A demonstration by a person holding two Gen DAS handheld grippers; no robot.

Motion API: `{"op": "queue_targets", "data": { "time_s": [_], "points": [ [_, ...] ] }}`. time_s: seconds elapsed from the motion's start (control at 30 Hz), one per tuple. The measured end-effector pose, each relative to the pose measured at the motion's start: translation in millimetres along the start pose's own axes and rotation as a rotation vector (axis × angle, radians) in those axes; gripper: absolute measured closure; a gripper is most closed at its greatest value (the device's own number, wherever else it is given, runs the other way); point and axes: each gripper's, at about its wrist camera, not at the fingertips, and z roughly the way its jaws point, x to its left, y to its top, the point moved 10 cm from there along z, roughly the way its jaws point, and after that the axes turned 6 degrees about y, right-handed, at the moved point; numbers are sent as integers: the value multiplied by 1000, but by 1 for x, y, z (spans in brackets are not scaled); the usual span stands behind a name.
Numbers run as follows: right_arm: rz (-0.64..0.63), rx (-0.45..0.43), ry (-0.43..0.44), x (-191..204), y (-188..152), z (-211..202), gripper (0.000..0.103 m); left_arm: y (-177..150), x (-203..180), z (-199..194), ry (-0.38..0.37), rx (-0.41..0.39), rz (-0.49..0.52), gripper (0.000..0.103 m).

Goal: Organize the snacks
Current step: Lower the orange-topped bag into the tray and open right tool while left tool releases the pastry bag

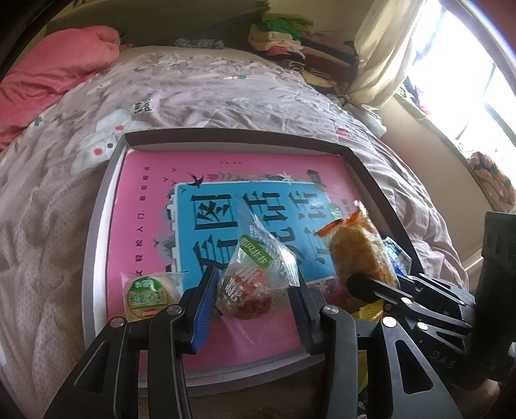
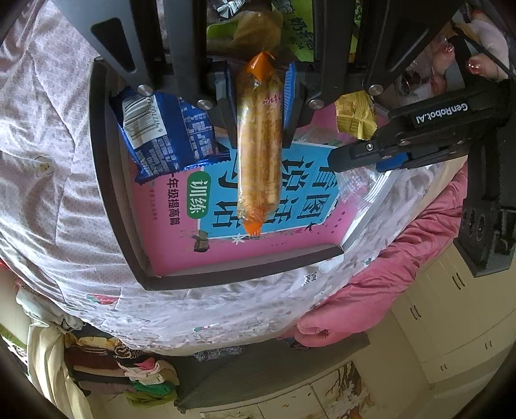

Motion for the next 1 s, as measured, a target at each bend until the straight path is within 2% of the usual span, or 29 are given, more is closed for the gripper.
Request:
{"op": "queue_targets", "data": {
  "time_s": [0.43, 1.0],
  "points": [
    [-21, -35, -19, -1, 5, -14, 79, -2, 9, 1, 17, 7, -22, 53],
    [-13, -71, -59, -11, 10, -27, 79, -7, 4, -1, -1, 25, -22, 46]
  ]
}}
